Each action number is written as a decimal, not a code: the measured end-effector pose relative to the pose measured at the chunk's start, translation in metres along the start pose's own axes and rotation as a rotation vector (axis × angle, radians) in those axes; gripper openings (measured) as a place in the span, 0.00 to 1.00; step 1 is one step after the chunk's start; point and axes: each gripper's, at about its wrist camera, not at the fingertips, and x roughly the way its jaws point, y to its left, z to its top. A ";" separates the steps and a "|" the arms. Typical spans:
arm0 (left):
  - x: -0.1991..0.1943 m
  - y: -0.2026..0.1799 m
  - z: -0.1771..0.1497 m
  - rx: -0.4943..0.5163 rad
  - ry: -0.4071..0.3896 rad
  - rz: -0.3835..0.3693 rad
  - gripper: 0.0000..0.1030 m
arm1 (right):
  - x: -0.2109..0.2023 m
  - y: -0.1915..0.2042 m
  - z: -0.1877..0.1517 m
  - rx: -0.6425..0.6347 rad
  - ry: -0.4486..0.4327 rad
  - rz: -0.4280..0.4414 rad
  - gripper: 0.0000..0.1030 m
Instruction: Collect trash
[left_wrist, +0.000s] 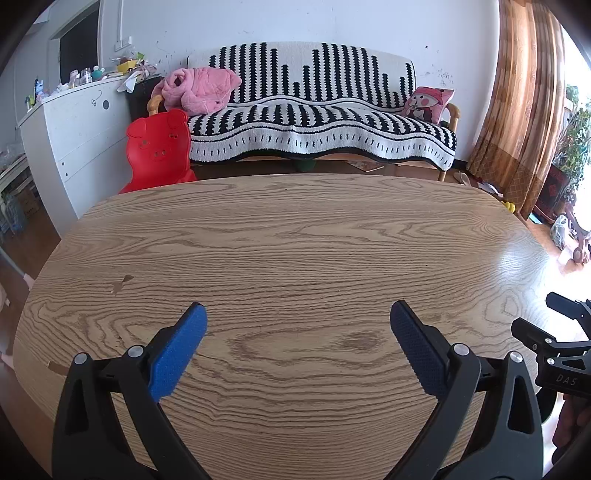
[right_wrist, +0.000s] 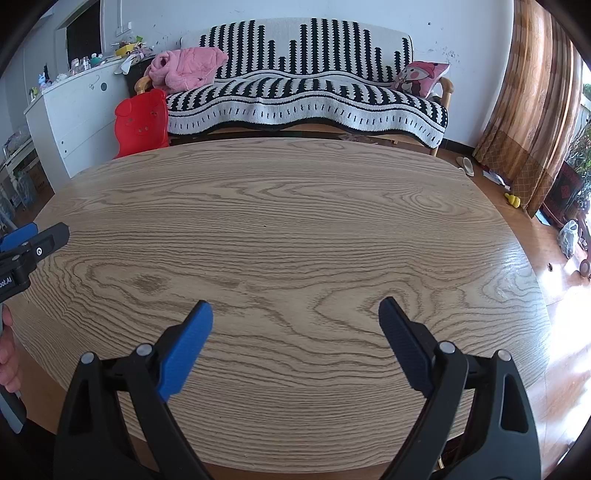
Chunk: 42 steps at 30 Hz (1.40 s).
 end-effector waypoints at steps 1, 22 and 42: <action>0.000 0.000 0.000 0.000 0.000 0.000 0.94 | 0.000 0.000 0.000 0.000 0.000 0.000 0.86; -0.001 -0.001 0.000 0.000 0.001 0.000 0.94 | 0.000 0.000 0.000 -0.001 0.000 0.000 0.86; 0.001 0.004 -0.005 -0.010 0.020 -0.005 0.94 | 0.000 -0.001 0.000 -0.002 -0.001 -0.001 0.86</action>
